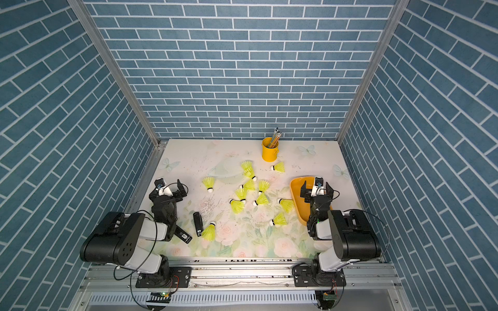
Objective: Put the shuttlecocks into the storage box
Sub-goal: Pick up the storage box at the center of the board.
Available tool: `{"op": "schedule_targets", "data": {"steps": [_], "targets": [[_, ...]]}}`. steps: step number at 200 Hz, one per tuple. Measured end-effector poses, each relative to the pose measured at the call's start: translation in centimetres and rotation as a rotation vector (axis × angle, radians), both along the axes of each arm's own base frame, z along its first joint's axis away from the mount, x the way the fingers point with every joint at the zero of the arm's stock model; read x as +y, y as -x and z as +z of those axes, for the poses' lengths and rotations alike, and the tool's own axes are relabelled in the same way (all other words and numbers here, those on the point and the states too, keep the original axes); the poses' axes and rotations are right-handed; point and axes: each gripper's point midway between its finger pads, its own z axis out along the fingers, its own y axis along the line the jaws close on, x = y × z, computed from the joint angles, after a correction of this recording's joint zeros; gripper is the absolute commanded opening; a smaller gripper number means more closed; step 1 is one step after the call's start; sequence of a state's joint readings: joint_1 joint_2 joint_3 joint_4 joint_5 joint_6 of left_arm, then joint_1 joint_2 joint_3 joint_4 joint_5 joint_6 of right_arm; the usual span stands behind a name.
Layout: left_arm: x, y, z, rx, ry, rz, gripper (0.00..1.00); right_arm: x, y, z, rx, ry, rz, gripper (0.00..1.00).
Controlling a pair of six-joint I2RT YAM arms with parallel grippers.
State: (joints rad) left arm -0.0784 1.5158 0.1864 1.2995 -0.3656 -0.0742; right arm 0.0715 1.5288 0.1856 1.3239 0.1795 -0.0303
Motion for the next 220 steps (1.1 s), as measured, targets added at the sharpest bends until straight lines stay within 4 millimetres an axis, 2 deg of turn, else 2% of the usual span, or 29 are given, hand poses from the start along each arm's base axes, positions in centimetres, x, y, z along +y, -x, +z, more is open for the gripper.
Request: {"op": "schedule_targets", "data": {"steps": [22,29,38,50,77,85,92,104,113,126,141,153,168,193,220], "targets": [[-0.2,-0.1,0.0,0.016,-0.01,-0.002,1.0,-0.5,0.4,0.9,-0.004,-0.003,-0.029,1.0],[-0.4,-0.4,0.3,0.033,-0.021,0.0,0.99,-0.8,0.6,1.9,-0.015,-0.005,-0.047,1.0],[-0.9,-1.2,1.6,0.037,-0.028,-0.001,1.0,-1.2,0.5,4.4,-0.055,-0.018,-0.072,1.0],[-1.8,-3.0,5.2,0.008,-0.026,-0.012,1.0,-1.7,0.0,9.2,-0.131,-0.068,-0.107,1.0],[-4.1,-6.2,16.9,-0.123,0.048,-0.034,1.0,-1.9,-1.2,20.6,-0.252,-0.303,-0.123,1.0],[-4.8,-7.1,19.7,-0.141,0.111,-0.053,1.0,-1.7,-1.2,22.5,-0.267,-0.375,-0.106,0.99],[-5.2,-7.8,21.4,-0.151,0.163,-0.071,1.0,-1.5,-1.2,23.3,-0.257,-0.424,-0.082,0.91],[-5.9,-9.2,23.1,-0.141,0.253,-0.144,0.98,-1.3,-1.4,22.2,-0.163,-0.496,-0.09,0.86],[-6.3,-10.3,22.6,-0.099,0.315,-0.196,0.93,-1.2,-1.5,20.6,-0.065,-0.547,-0.125,0.77],[-7.4,-11.7,19.8,0.011,0.372,-0.252,0.92,-0.8,-1.7,17.3,0.09,-0.598,-0.18,0.65],[-10.9,-12.0,15.1,0.18,0.405,-0.333,0.92,-0.5,-0.2,12.8,0.268,-0.636,-0.256,0.64],[-15.2,-10.9,11.5,0.314,0.416,-0.432,0.92,-0.4,1.8,9.8,0.395,-0.654,-0.323,0.64],[-20.8,-8.6,8.9,0.435,0.418,-0.573,0.91,-0.9,4.4,7.6,0.487,-0.668,-0.398,0.64],[-28.3,-4.6,7.9,0.529,0.408,-0.793,0.91,-1.4,8.3,5.1,0.58,-0.687,-0.472,0.64],[-33.8,-1.8,7.1,0.584,0.385,-0.935,0.91,-1.3,10.8,2.1,0.671,-0.708,-0.509,0.62]]}}
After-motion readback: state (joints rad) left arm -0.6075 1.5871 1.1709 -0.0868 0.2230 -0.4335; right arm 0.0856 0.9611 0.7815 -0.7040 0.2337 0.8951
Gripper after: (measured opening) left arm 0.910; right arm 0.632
